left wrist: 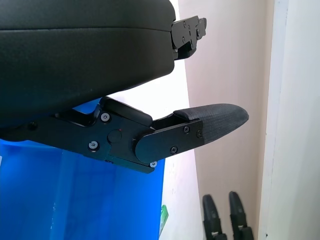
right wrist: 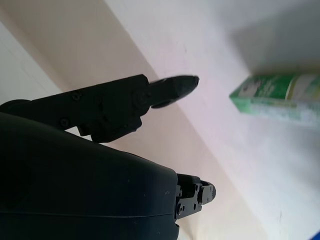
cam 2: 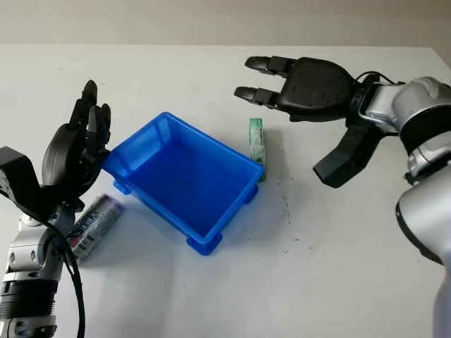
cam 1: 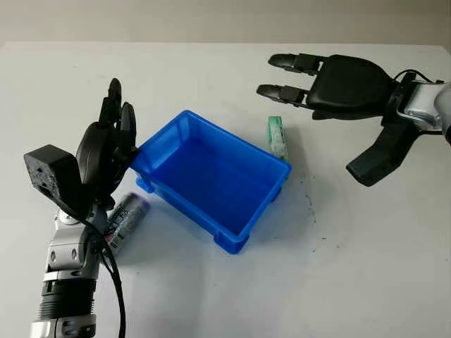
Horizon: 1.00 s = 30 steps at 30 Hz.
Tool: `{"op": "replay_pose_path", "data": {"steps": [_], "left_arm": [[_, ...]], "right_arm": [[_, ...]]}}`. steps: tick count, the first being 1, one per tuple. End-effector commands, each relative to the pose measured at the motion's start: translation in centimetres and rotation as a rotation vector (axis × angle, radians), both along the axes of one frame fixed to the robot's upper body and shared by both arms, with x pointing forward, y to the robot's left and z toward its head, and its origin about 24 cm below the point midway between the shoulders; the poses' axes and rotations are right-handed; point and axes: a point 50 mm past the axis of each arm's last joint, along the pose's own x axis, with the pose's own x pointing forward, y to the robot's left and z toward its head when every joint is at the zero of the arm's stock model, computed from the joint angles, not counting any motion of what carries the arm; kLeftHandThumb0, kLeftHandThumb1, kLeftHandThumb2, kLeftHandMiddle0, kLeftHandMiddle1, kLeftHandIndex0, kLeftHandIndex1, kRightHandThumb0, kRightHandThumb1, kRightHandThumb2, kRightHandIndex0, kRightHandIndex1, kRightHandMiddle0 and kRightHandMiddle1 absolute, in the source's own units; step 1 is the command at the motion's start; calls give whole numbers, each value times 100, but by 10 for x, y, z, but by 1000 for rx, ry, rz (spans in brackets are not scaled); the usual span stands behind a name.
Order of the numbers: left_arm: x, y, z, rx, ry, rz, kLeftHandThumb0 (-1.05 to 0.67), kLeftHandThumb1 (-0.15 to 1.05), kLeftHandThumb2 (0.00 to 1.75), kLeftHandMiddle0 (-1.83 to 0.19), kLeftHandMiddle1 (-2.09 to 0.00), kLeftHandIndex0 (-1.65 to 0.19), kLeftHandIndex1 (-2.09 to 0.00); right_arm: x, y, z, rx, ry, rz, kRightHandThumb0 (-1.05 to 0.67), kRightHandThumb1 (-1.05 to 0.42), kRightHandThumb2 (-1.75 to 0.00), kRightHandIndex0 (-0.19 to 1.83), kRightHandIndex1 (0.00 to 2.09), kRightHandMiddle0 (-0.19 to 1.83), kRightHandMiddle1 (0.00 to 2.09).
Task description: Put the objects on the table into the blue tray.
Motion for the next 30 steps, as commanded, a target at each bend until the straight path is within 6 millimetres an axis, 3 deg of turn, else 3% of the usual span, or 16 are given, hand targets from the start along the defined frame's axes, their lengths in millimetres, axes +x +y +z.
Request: {"op": "replay_pose_path", "data": {"steps": [1, 12, 30], "left_arm": [[-2, -2, 1, 7, -13, -3, -75, 105, 67, 19, 0, 19, 0], [-2, -2, 1, 4, -26, -3, -75, 105, 67, 19, 0, 19, 0], [-10, 0, 1, 17, -19, 16, -76, 105, 68, 19, 0, 19, 0]], "right_arm": [[1, 6, 7, 5, -28, 28, -40, -92, -4, 2, 6, 3, 8], [-4, 19, -18, -29, 103, 126, -13, -105, -18, 7, 8, 7, 10], [-17, 13, -68, -76, 329, 124, -12, -101, -8, 33, 14, 30, 17]]}}
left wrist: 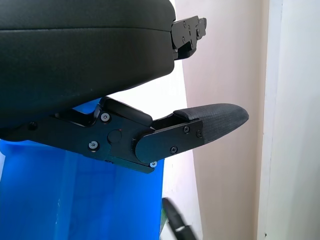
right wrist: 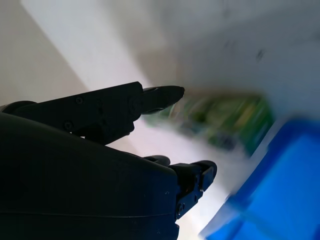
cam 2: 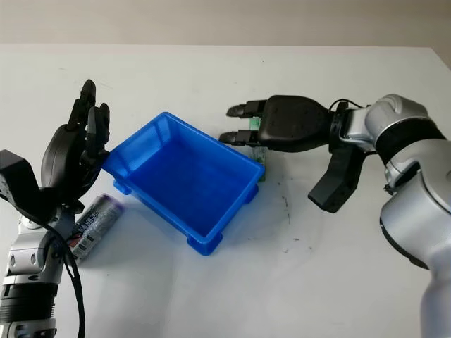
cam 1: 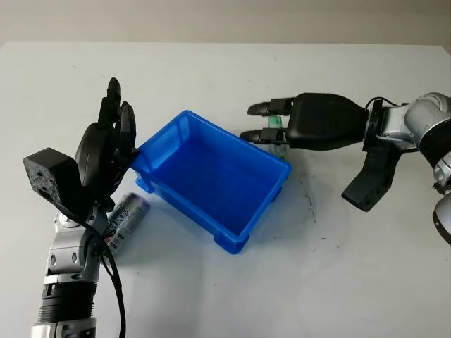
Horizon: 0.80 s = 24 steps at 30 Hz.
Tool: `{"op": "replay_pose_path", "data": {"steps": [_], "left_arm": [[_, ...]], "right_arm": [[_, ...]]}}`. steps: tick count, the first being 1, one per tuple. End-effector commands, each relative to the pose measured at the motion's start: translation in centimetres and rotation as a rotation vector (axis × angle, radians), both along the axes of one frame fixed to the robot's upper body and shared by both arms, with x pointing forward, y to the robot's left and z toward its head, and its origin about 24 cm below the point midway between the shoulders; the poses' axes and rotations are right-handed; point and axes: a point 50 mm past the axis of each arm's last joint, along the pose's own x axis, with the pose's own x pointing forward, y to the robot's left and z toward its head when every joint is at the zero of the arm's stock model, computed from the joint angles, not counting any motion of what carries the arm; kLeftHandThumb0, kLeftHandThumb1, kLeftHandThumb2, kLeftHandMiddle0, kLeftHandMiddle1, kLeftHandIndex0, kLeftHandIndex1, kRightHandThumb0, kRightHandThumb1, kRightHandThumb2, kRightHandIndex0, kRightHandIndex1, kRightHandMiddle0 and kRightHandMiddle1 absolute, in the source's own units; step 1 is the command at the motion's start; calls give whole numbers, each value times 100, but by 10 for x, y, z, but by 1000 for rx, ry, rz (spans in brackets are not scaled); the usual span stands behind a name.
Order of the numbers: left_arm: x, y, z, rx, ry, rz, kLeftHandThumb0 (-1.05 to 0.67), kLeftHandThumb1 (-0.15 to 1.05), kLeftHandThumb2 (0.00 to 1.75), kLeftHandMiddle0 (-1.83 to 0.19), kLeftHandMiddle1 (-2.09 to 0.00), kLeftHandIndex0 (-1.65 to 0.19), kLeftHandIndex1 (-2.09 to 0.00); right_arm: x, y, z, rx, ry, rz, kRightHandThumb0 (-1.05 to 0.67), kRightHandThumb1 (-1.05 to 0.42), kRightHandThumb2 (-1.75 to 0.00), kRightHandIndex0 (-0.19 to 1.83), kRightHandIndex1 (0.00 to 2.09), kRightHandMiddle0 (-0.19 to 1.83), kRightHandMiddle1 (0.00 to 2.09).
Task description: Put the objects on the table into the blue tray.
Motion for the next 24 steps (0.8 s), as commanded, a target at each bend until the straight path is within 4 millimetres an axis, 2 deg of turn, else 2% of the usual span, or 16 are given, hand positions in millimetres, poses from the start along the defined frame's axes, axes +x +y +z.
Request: {"op": "replay_pose_path", "data": {"steps": [1, 7, 10, 11, 12, 14, 16, 17, 18, 21, 24], "left_arm": [[-4, 1, 0, 7, -1, 8, -76, 105, 68, 19, 0, 19, 0], [-7, 3, -1, 6, 11, 19, -76, 105, 68, 19, 0, 19, 0], [-7, 3, -2, 1, 17, 16, -75, 105, 68, 19, 0, 19, 0], [-7, 2, -2, -1, 19, 16, -75, 105, 68, 19, 0, 19, 0], [-7, 2, -2, -1, 20, 17, -75, 105, 68, 19, 0, 19, 0], [-7, 1, -2, -2, 21, 18, -75, 105, 68, 19, 0, 19, 0], [-7, 1, -2, 1, 18, 16, -75, 105, 68, 19, 0, 19, 0], [-7, 1, -1, 3, 16, 16, -75, 105, 68, 19, 0, 19, 0], [-7, 1, -1, 4, 15, 16, -75, 105, 68, 19, 0, 19, 0], [-7, 2, -1, 9, 16, 17, -75, 105, 68, 19, 0, 19, 0], [-6, 3, -2, 9, 19, 18, -75, 105, 68, 19, 0, 19, 0]], "right_arm": [[-3, 0, -11, -7, 33, 7, -12, -101, -8, 35, 14, 31, 18], [-6, -4, -24, 6, 44, 6, -12, -104, -7, 38, 14, 34, 19], [-7, -4, -28, 23, 32, 19, -17, -102, -6, 52, 20, 44, 25], [-7, -4, -30, 26, 29, 23, -23, -101, -5, 56, 34, 43, 48], [-8, -3, -31, 30, 29, 26, -26, -100, -5, 51, 61, 33, 83], [-8, -3, -32, 34, 31, 26, -31, -100, -5, 32, 136, 19, 141], [-8, -3, -34, 46, 22, 23, -36, -101, -6, 31, 179, 18, 165], [-7, -4, -34, 54, 8, 22, -42, -102, -6, 40, 194, 21, 183], [-7, -4, -34, 62, -7, 17, -49, -104, -9, 67, 203, 32, 198], [-3, -6, -31, 64, -48, -17, -57, -105, -22, 126, 209, 77, 208], [1, -8, -24, 65, -91, -60, -58, -105, -27, 135, 209, 88, 209]]}}
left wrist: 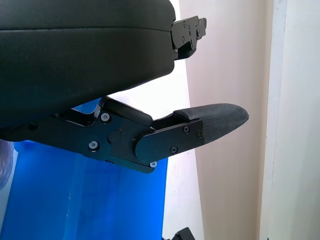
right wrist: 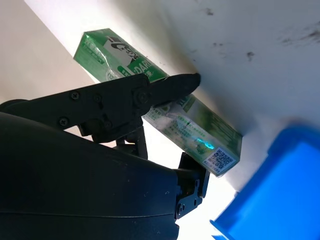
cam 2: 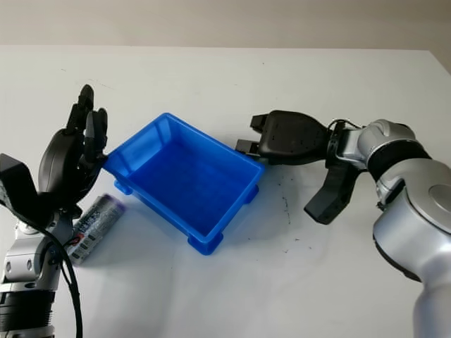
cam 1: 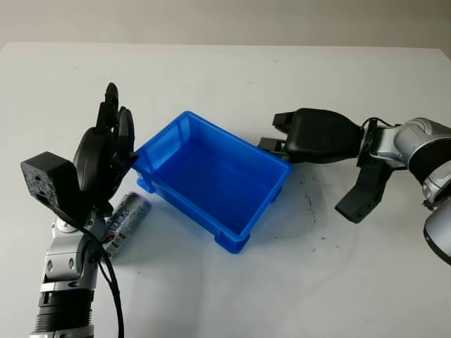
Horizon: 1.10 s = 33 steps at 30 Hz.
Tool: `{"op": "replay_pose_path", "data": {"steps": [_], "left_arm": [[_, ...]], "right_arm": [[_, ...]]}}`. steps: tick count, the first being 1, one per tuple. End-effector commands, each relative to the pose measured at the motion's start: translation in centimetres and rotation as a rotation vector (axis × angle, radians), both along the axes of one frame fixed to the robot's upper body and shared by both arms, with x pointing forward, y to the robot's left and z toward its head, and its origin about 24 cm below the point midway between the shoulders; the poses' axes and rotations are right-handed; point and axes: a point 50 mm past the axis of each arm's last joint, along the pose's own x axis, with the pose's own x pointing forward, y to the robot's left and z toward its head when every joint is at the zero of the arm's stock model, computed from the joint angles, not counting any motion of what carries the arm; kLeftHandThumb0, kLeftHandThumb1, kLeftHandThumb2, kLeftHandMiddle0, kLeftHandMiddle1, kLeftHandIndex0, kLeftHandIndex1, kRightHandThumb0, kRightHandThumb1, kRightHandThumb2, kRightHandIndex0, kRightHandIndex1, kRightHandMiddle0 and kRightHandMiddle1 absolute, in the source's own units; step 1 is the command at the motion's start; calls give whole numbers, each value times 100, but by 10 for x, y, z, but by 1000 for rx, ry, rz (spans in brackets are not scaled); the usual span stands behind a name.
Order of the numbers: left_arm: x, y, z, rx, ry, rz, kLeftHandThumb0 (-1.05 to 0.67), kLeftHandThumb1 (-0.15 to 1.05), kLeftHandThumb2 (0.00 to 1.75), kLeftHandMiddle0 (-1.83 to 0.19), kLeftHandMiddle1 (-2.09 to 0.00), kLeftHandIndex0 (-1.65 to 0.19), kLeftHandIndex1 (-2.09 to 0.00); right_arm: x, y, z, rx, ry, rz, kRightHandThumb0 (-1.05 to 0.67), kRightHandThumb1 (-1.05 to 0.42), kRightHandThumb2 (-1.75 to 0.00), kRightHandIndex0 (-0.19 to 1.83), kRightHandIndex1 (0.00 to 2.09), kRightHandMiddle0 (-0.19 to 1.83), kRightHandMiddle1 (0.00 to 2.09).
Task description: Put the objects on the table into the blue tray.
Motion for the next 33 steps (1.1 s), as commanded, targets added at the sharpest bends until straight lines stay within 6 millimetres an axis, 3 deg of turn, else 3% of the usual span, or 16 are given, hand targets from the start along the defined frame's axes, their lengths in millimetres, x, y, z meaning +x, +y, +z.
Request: {"op": "replay_pose_path", "data": {"steps": [1, 6, 10, 16, 22, 30, 33], "left_arm": [[-2, 1, 2, 9, -8, 2, -75, 105, 69, 19, 0, 19, 0], [-1, 1, 1, 9, -6, -2, -75, 105, 68, 19, 0, 19, 0], [0, 2, 2, 19, -8, -1, -76, 105, 69, 19, 0, 19, 0], [2, 2, 3, 14, -12, -8, -76, 105, 68, 19, 0, 19, 0], [3, 1, 5, 18, -16, -10, -76, 105, 67, 19, 0, 19, 0], [4, -1, 4, 17, -16, -12, -77, 105, 67, 19, 0, 19, 0], [4, -2, 5, 15, -19, -12, -77, 105, 67, 19, 0, 19, 0]], "right_arm": [[-1, -6, -9, -3, 18, -49, -58, -105, -28, 133, 209, 83, 209], [5, -11, 5, 40, -58, -122, -57, -105, -30, 125, 209, 77, 209], [12, -16, 29, 109, -123, -209, -53, -105, -19, 100, 209, 64, 209], [17, -20, 67, 314, -238, -282, -52, -105, -18, 103, 209, 72, 209], [18, 2, 105, 650, -225, -220, -48, -105, -23, 107, 209, 77, 209], [5, 41, 127, 989, -14, 28, -48, -105, -33, 106, 209, 75, 209], [-3, 56, 133, 1081, 98, 141, -47, -105, -37, 116, 209, 81, 209]]}}
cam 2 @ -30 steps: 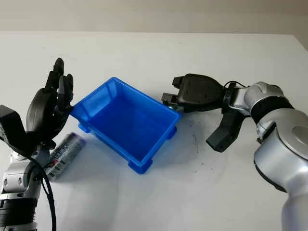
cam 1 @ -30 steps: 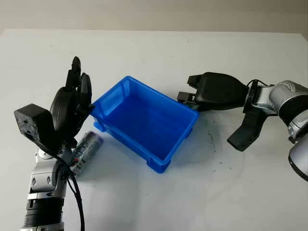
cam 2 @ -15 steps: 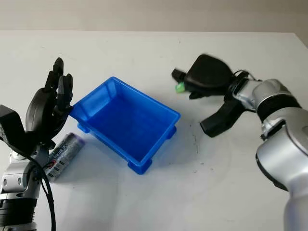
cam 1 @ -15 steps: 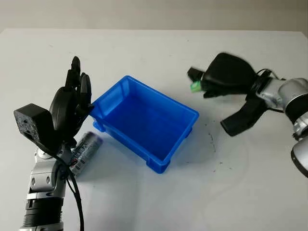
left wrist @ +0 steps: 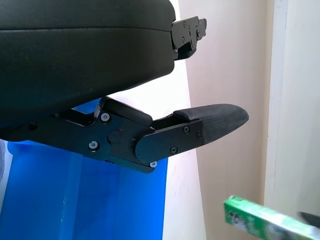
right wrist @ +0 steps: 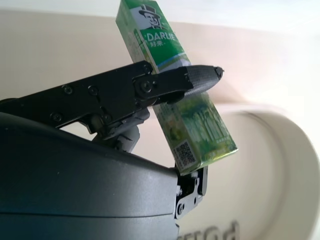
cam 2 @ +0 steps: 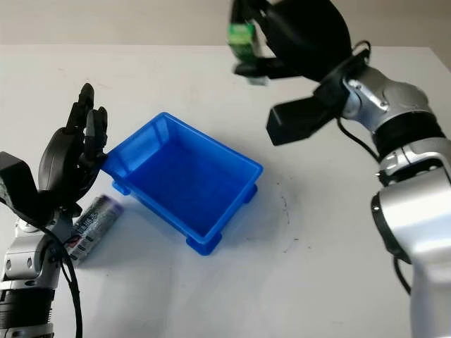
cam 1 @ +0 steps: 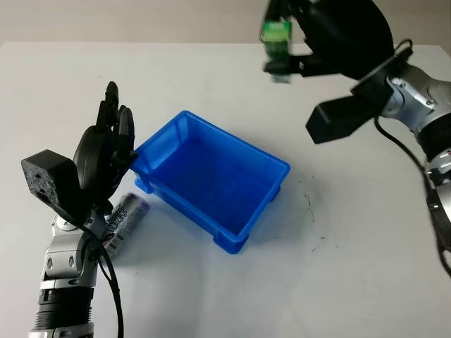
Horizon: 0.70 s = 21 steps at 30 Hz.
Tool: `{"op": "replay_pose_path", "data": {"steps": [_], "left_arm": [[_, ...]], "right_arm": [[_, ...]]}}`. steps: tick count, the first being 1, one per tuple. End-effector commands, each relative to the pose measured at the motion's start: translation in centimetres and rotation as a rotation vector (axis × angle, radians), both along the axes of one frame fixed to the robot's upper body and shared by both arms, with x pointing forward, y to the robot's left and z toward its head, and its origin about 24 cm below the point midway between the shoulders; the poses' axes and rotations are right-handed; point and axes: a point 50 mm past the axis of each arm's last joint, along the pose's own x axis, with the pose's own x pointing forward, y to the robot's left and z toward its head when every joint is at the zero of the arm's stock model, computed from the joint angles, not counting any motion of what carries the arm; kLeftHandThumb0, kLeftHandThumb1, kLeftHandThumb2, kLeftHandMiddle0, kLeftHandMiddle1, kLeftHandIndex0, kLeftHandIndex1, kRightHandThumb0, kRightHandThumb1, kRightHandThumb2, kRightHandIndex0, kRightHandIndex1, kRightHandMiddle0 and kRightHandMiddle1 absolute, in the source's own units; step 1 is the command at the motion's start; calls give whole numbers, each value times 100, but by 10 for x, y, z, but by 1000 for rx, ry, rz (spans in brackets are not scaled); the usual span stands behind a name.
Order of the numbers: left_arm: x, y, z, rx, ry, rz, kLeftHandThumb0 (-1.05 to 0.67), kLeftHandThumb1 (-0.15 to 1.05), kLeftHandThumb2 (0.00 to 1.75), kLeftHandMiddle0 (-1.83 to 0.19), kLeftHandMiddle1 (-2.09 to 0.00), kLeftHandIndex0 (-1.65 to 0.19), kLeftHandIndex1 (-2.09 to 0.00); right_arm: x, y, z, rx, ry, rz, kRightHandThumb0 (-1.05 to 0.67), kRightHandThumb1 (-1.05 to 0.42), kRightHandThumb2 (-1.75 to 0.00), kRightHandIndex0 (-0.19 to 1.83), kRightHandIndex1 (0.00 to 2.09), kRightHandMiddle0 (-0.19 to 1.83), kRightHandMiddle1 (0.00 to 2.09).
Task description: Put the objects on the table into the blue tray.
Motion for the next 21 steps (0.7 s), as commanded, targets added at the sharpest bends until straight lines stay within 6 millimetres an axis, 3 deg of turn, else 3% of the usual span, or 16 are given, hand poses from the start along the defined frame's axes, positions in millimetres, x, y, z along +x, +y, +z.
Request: {"op": "replay_pose_path", "data": {"steps": [1, 8, 12, 15, 16, 17, 19, 20, 21], "left_arm": [[2, -2, 2, 9, -12, -3, -76, 105, 67, 19, 0, 19, 0], [0, -3, 2, 16, -12, 6, -78, 105, 68, 19, 0, 19, 0], [-1, -3, 2, 9, -13, 14, -78, 105, 68, 19, 0, 19, 0], [-2, -2, 1, 2, -13, 15, -77, 105, 68, 19, 0, 19, 0], [-2, -1, 1, 3, -13, 13, -77, 105, 68, 19, 0, 19, 0], [-3, -1, 1, 4, -12, 13, -77, 105, 68, 19, 0, 19, 0], [-3, 0, 1, 7, -13, 15, -77, 105, 68, 19, 0, 19, 0], [-3, 0, 1, 8, -13, 18, -77, 105, 68, 19, 0, 19, 0], [-2, 0, 1, 7, -14, 20, -77, 105, 68, 19, 0, 19, 0]], "right_arm": [[-8, 9, 3, 66, 8, 107, -46, -105, -39, 122, 209, 87, 209], [-21, 26, -6, 177, 218, 302, -44, -105, -42, 129, 209, 87, 209], [-29, 32, -17, 112, 406, 338, -43, -105, -42, 120, 209, 70, 209], [-32, 31, -24, -60, 557, 265, -51, -105, -32, 58, 209, 29, 205], [-33, 31, -26, -140, 599, 229, -56, -105, -30, 36, 198, 15, 193], [-34, 31, -27, -226, 640, 203, -63, -105, -32, 8, 151, -3, 150], [-36, 31, -30, -334, 730, 172, -71, -105, -34, -9, 59, -12, 71], [-36, 31, -31, -362, 753, 163, -75, -105, -35, -15, 27, -14, 39], [-37, 30, -31, -384, 768, 153, -76, -105, -36, -17, 14, -17, 25]]}}
